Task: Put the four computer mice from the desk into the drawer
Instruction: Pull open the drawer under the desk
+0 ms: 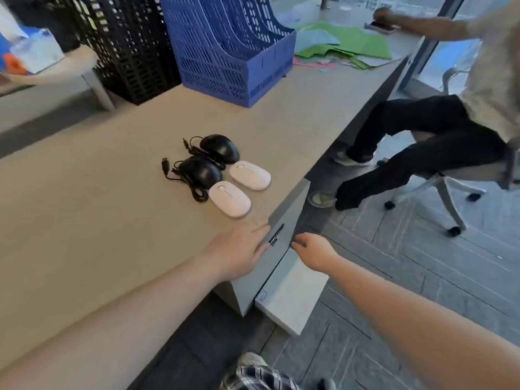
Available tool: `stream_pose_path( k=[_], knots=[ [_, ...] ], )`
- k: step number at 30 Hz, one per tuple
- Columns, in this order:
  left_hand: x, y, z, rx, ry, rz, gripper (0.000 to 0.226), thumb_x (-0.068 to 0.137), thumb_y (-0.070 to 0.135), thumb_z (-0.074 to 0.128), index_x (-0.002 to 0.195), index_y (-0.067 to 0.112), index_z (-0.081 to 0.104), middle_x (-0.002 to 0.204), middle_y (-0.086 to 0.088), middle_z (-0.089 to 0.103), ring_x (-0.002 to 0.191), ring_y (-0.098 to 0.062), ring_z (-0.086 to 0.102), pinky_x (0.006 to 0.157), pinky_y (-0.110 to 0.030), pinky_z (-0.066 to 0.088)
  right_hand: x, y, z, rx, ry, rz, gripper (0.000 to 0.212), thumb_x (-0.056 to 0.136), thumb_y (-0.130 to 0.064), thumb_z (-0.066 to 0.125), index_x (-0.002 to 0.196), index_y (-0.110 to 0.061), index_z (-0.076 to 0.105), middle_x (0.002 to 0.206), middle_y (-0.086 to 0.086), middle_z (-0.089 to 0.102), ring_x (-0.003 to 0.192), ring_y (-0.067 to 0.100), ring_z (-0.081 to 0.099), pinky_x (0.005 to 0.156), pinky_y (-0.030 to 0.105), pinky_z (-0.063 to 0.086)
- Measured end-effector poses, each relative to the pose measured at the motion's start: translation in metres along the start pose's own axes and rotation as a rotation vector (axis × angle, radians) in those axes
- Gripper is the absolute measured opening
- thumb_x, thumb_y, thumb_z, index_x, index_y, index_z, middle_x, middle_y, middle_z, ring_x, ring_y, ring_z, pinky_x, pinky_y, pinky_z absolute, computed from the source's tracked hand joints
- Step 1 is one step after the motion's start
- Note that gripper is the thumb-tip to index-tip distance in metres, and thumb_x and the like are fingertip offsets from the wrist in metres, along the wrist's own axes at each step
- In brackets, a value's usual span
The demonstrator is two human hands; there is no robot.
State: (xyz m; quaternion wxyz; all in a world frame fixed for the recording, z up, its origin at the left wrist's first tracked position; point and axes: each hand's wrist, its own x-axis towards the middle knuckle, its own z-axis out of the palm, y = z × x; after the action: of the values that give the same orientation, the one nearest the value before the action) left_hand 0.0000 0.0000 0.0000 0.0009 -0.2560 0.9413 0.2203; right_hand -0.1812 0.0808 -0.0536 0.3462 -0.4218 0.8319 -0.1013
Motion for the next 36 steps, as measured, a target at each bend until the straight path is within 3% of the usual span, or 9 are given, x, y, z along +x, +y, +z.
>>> stream_pose_path(
  k=[4,7,12,17,25,28,31,33,36],
  knots=[
    [0.004,-0.012,0.024,0.078,0.109,0.034,0.050,0.099,0.027,0.040,0.146,0.010,0.031,0.158,-0.002,0.023,0.145,-0.015,0.020,0.117,-0.028,0.016,0.029,0.002,0.026,0.122,-0.002,-0.010,0.043,0.100,-0.023,0.041,0.123,0.010,0.056,0.117,0.027,0.064,0.103,0.035,0.061,0.090,0.038,0.048],
    [0.002,-0.016,0.040,0.129,0.217,0.059,0.051,0.095,0.027,0.040,0.141,0.006,0.040,0.153,-0.009,0.034,0.141,-0.022,0.031,0.115,-0.042,0.030,0.047,-0.002,0.047,0.205,-0.005,-0.041,0.038,0.098,-0.022,0.041,0.117,0.002,0.063,0.087,0.010,0.059,0.083,0.024,0.050,0.076,0.031,0.041],
    [0.003,-0.015,0.043,0.170,0.273,-0.005,0.050,0.099,0.024,0.040,0.147,0.011,0.029,0.158,0.000,0.023,0.145,-0.013,0.021,0.117,-0.033,0.025,0.069,0.003,0.067,0.444,0.010,0.010,0.036,0.097,-0.015,0.041,0.121,0.004,0.059,0.094,0.010,0.056,0.087,0.022,0.053,0.083,0.038,0.052],
    [0.002,-0.015,0.043,0.196,0.256,-0.011,0.052,0.099,0.025,0.040,0.148,0.013,0.026,0.159,0.002,0.021,0.145,-0.011,0.017,0.117,-0.030,0.024,0.075,0.003,0.071,0.810,-0.076,0.161,0.025,0.099,-0.009,0.039,0.117,-0.004,0.055,0.074,0.008,0.058,0.069,0.017,0.057,0.064,0.026,0.053],
    [0.002,-0.015,0.042,0.203,0.263,0.003,0.053,0.098,0.025,0.043,0.148,0.014,0.028,0.158,0.003,0.023,0.144,-0.009,0.019,0.114,-0.026,0.024,0.071,0.019,0.072,0.864,-0.105,0.170,0.023,0.097,-0.011,0.039,0.115,-0.010,0.054,0.075,0.006,0.056,0.073,0.017,0.058,0.074,0.031,0.058],
    [0.002,-0.014,0.042,0.200,0.267,0.003,0.053,0.098,0.026,0.044,0.147,0.014,0.028,0.158,0.004,0.023,0.144,-0.009,0.020,0.115,-0.028,0.027,0.054,0.039,0.066,0.401,0.152,-0.005,0.023,0.095,-0.014,0.046,0.114,-0.007,0.057,0.092,0.005,0.060,0.096,0.024,0.056,0.096,0.041,0.051],
    [0.001,-0.013,0.042,0.210,0.259,-0.011,0.054,0.098,0.027,0.043,0.148,0.016,0.026,0.158,0.005,0.021,0.145,-0.009,0.018,0.115,-0.027,0.026,0.040,0.054,0.057,-0.045,0.503,-0.424,0.042,0.096,-0.015,0.047,0.137,-0.010,0.044,0.147,0.009,0.041,0.142,0.029,0.028,0.114,0.040,0.034],
    [0.001,-0.011,0.041,0.217,0.242,-0.030,0.054,0.099,0.027,0.043,0.149,0.016,0.024,0.158,0.006,0.019,0.145,-0.008,0.017,0.116,-0.028,0.025,0.044,0.056,0.047,-0.179,0.415,-0.558,0.049,0.099,-0.014,0.038,0.148,-0.014,0.033,0.160,0.005,0.023,0.151,0.025,0.009,0.122,0.040,0.020],
    [0.001,-0.008,0.041,0.217,0.232,-0.049,0.053,0.099,0.025,0.041,0.149,0.016,0.023,0.159,0.006,0.018,0.145,-0.008,0.015,0.118,-0.031,0.023,0.051,0.051,0.034,-0.369,0.205,-0.580,0.046,0.101,-0.017,0.032,0.146,-0.015,0.037,0.157,0.003,0.031,0.150,0.022,0.013,0.125,0.037,0.013]
  ],
)
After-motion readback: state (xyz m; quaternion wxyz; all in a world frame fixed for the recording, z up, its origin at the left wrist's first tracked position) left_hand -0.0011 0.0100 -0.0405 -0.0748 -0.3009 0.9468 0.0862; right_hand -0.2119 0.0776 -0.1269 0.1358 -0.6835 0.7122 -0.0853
